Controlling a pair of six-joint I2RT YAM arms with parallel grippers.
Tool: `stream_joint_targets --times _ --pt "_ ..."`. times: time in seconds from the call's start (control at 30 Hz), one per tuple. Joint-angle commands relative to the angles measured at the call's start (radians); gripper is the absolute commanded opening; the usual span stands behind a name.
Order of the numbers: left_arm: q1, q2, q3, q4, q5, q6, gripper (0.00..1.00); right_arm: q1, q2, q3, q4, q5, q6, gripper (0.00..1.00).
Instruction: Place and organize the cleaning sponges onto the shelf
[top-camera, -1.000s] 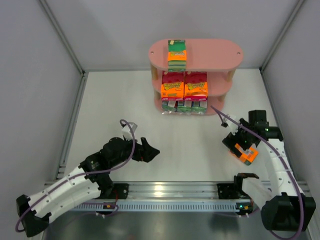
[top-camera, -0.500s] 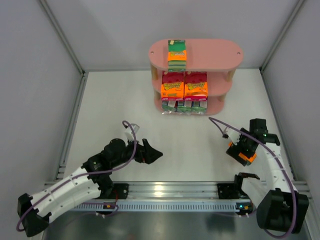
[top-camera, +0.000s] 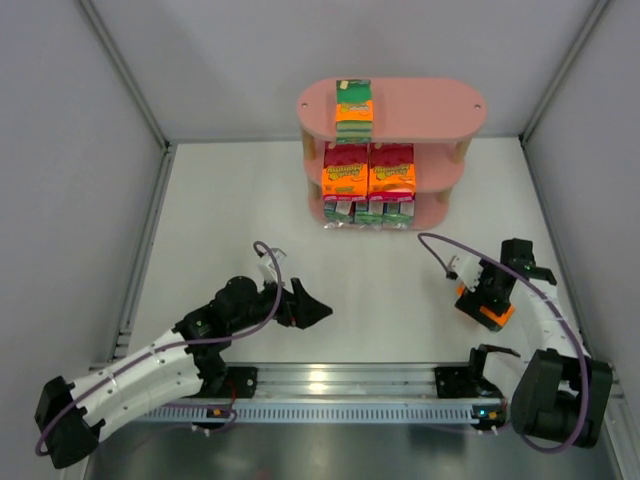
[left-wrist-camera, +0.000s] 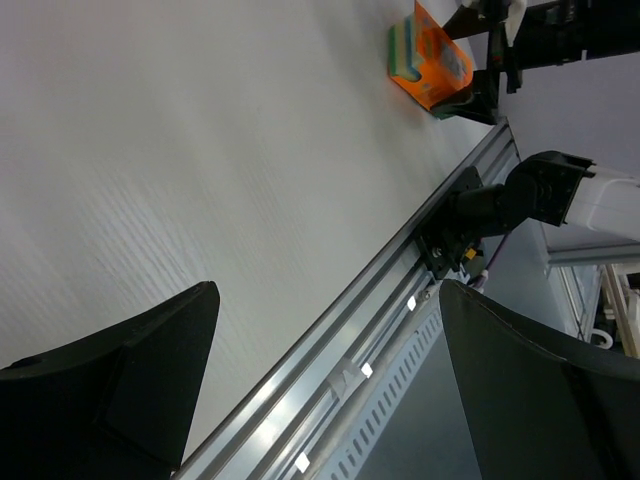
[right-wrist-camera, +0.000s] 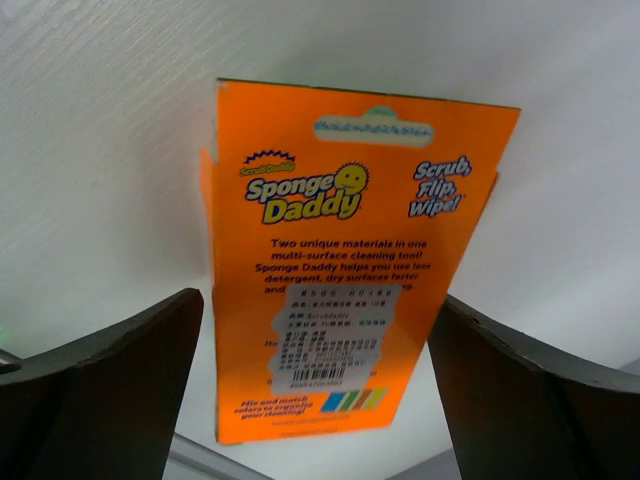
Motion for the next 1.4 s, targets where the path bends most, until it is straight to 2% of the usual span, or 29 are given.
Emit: stream_joint_targets --times 0.0,0.17,0.2,0.27,0.3,0.4,0.57,0.67,0.9,1.07,1.1,1.27,1.37 --pt "-0.003 0.027 -0.027 0.19 0.07 -0.055 0.98 -0.03 0.023 -0.014 0.065 -0.058 -0.056 0.9" --pt "-0.003 0.081 -0.048 0.308 0.127 -0.113 0.98 -0.043 0.024 -0.025 0.061 -0.096 -0.088 0.76" --pt "-0.003 0.104 -0.051 0.345 0.134 -0.125 0.97 -0.043 0.014 -0.026 0.059 -0.111 -0.096 0.66" --pt "-0.003 0.144 -0.06 0.385 0.159 -0.134 0.97 -0.043 0.0 -0.029 0.05 -0.13 -0.098 0.54" --pt "-0.003 0.159 -0.06 0.417 0.164 -0.145 0.97 -0.043 -0.015 -0.031 0.047 -0.154 -0.107 0.45" --pt "-0.003 0.219 -0.051 0.47 0.194 -0.157 0.97 -0.043 -0.045 -0.022 0.032 -0.203 -0.101 0.37" --pt "-0.003 0.28 -0.013 0.497 0.197 -0.148 0.97 -0.043 -0.077 0.064 -0.021 -0.337 -0.02 0.32" --pt "-0.003 0.303 0.012 0.523 0.139 -0.133 0.97 -0.043 -0.081 0.148 -0.038 -0.47 0.08 0.3" --pt "-0.011 0.437 0.186 0.586 0.006 -0.067 0.97 0.027 -0.022 0.315 0.047 -0.706 0.409 0.28" --pt "-0.04 0.619 0.35 0.604 -0.046 0.01 0.95 0.197 0.004 0.352 0.194 -0.678 0.632 0.29" --pt "-0.053 0.641 0.378 0.604 -0.06 0.03 0.95 0.275 0.007 0.357 0.25 -0.655 0.661 0.29" --pt "-0.093 0.751 0.485 0.604 -0.187 0.071 0.95 0.366 0.027 0.369 0.363 -0.67 0.802 0.29" --pt "-0.103 0.786 0.513 0.609 -0.246 0.074 0.95 0.397 0.043 0.377 0.384 -0.684 0.817 0.29"
